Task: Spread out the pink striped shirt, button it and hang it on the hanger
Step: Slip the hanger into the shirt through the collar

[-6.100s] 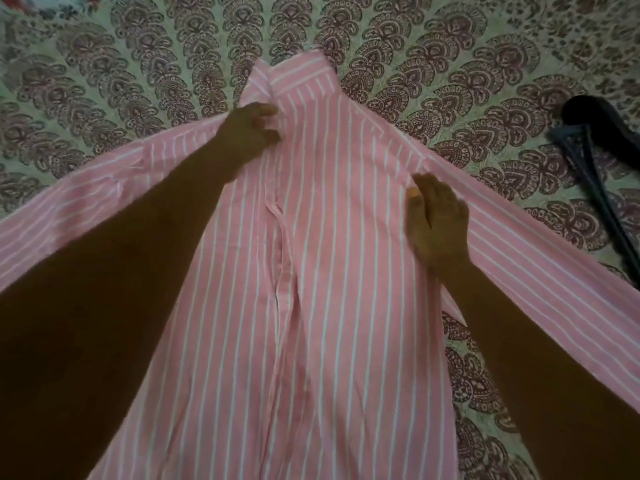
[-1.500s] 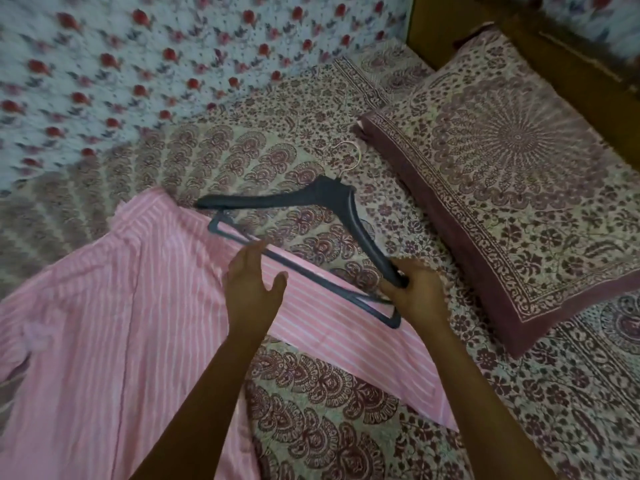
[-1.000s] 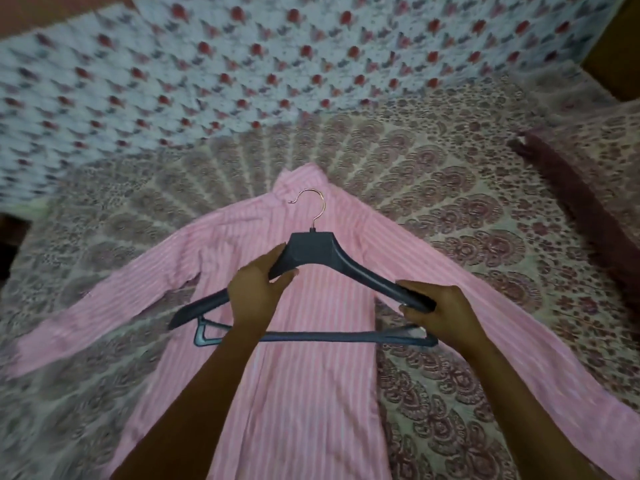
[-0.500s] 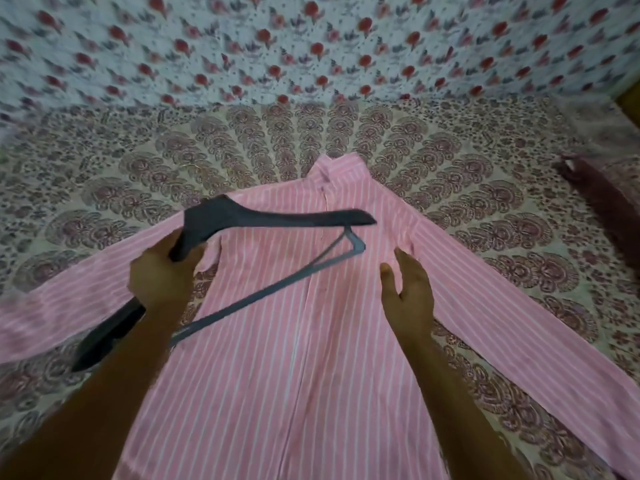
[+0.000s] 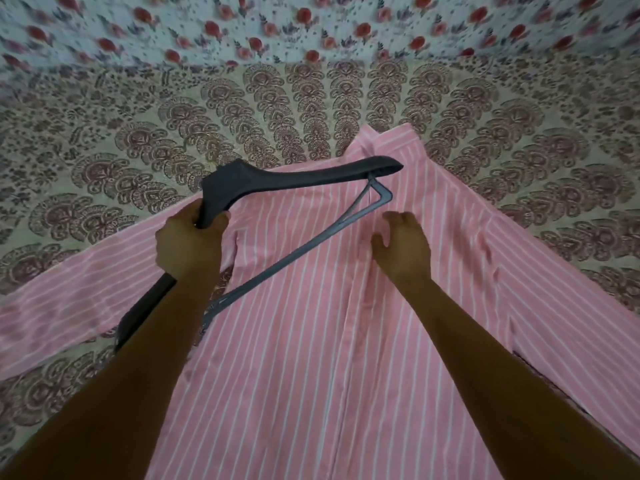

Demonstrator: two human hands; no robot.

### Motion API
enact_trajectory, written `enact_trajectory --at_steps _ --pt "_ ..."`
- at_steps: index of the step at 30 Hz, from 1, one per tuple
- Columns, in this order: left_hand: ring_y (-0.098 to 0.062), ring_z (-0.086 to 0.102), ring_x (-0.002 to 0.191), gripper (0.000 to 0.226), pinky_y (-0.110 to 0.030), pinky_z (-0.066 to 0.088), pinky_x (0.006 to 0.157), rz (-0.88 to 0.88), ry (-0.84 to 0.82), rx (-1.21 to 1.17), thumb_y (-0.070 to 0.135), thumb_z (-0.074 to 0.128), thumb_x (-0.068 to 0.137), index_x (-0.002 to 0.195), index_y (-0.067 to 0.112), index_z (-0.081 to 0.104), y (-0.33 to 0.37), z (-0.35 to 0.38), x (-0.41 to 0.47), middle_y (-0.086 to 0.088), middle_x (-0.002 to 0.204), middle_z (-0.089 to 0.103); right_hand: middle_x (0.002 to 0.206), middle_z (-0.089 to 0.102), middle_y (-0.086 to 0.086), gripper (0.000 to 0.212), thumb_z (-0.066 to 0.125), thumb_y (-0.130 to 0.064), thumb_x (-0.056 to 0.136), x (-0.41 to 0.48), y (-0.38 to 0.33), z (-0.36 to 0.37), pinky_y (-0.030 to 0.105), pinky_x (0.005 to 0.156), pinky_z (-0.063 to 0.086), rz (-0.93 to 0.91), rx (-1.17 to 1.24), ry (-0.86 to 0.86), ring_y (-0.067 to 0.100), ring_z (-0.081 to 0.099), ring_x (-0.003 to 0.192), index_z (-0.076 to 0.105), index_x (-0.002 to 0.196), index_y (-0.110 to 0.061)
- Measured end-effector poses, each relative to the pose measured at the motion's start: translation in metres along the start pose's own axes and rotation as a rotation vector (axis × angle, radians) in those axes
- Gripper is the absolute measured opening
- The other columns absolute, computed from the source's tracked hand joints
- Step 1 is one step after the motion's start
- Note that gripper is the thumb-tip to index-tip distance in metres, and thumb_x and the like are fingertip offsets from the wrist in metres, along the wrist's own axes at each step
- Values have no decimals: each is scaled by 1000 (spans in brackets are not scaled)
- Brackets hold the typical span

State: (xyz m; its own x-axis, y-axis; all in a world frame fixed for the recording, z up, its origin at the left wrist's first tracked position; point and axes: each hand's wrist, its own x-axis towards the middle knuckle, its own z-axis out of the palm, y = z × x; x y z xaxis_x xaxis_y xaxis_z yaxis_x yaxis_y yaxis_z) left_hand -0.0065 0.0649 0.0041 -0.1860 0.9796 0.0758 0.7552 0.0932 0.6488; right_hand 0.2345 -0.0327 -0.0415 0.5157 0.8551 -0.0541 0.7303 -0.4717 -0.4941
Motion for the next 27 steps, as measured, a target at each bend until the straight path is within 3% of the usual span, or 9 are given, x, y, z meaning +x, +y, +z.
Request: enact_trajectory --at_steps 3,6,11,13,15,18,20,24,27 --pt "-35 62 79 26 -31 36 62 8 0 -10 32 68 80 100 14 69 -2 5 10 -15 87 70 115 51 18 40 56 -27 89 31 -6 8 36 76 46 45 -39 24 33 54 101 48 120 -3" --pt "-34 61 81 27 -31 36 63 -37 17 0 32 68 80 99 13 69 -5 9 18 -15 90 70 112 55 18 49 59 -40 86 52 -4 26 39 79 46 183 -52 -11 34 55 102 47 114 -3" --pt "-36 62 86 31 -33 40 65 -70 43 35 33 68 80 103 13 68 -14 13 27 -15 94 70 104 62 19 28 52 -26 90 64 6 40 39 77 46 216 -53 55 36 59 97 55 104 -1" --pt "-35 62 89 31 -33 40 67 -73 49 40 33 68 80 106 16 67 -16 14 28 -13 97 70 94 65 18 22 52 -20 90 69 13 39 35 74 45 211 92 122 33 60 90 59 98 -1" --pt "-34 62 93 34 -32 39 69 -72 54 51 34 68 80 109 17 66 -17 13 29 -12 101 70 77 61 10 11 53 -15 89 72 20 35 28 71 41 229 384 186 26 56 79 59 85 -6" --pt "-35 63 94 36 -32 38 71 -69 55 79 34 68 79 110 16 66 -17 11 29 -13 102 70 67 42 -5 26 49 -5 90 71 22 18 11 61 35 254 799 215 7 40 65 42 69 -19" --pt "-35 63 93 35 -33 40 71 -49 45 95 35 68 79 108 16 66 -14 12 26 -14 101 70 68 39 -4 31 46 -4 92 70 20 8 11 60 34 201 847 183 4 36 63 39 68 -21" --pt "-32 63 94 38 -32 42 70 14 -32 48 34 70 78 113 19 65 15 33 19 -12 103 70 66 41 -5 24 47 -14 87 72 16 -1 26 66 34 145 876 178 10 39 67 40 66 -24" --pt "-30 65 91 36 -30 43 69 85 -93 -1 34 69 77 110 19 66 45 60 17 -11 100 71 67 44 -8 22 47 -16 85 75 19 -12 22 67 36 100 867 194 7 43 67 41 67 -26"
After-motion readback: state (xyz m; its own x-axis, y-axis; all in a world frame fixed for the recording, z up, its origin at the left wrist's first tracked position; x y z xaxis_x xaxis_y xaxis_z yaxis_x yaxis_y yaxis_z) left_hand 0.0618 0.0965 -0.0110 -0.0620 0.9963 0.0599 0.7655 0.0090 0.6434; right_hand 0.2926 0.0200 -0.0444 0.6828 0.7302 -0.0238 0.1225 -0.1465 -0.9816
